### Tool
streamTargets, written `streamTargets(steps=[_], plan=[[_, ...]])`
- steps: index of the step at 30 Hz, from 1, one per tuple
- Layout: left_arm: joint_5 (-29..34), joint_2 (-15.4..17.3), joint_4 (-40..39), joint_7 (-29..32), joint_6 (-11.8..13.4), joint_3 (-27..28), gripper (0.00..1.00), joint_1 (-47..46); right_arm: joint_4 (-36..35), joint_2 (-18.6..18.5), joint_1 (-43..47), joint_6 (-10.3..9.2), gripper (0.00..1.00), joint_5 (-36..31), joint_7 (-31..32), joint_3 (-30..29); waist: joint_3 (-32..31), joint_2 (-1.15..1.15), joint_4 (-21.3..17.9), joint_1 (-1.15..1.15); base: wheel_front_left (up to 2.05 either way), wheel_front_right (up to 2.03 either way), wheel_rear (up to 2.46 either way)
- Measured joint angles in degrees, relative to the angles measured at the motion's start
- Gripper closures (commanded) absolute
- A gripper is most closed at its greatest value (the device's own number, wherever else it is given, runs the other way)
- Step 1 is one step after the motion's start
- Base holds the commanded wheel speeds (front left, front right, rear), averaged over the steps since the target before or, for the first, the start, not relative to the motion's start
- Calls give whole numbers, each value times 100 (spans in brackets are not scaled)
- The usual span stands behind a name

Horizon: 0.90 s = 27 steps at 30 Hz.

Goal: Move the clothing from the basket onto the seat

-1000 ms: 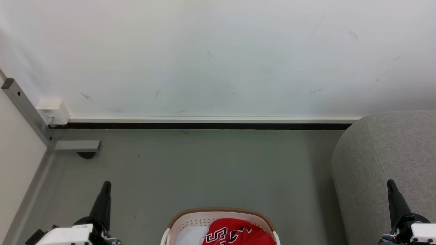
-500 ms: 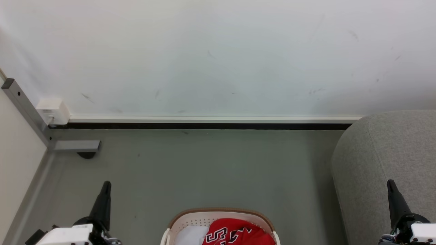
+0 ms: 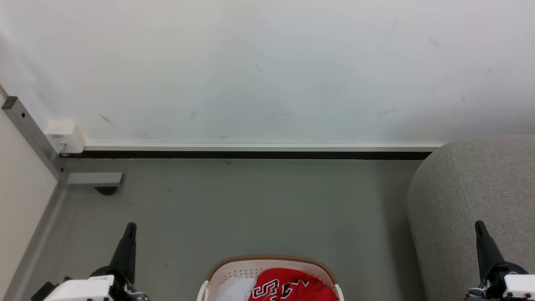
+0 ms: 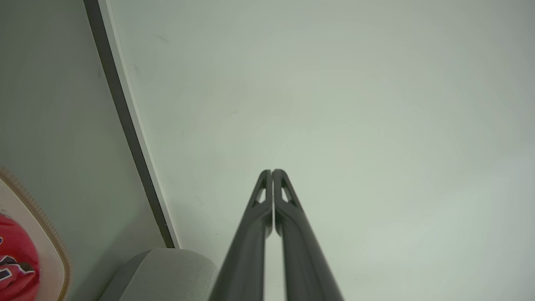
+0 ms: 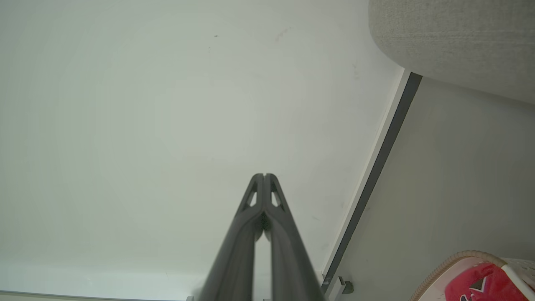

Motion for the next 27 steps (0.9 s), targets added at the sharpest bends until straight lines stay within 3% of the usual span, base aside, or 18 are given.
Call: streamTargets(steps=[8, 9, 21, 27], plan=[[0, 0, 0, 0, 0, 0, 100, 0, 0, 0, 0, 0, 100, 0, 0, 0, 0, 0, 0, 0, 0, 0, 0], [2, -3, 15, -3, 1, 0, 0, 5, 18, 1, 4, 0, 0, -1, -2, 3, 0, 0, 0, 0, 0, 0, 0], [20, -47, 145, -236, 19, -111, 0, 187, 13, 73, 183, 0, 0, -43, -227, 269, 10, 0, 5, 0, 0, 0, 0], [324, -47, 11, -416, 19, -126, 0, 179, -148, 58, 174, 0, 0, -229, -411, 435, 10, 0, 5, 0, 0, 0, 0]])
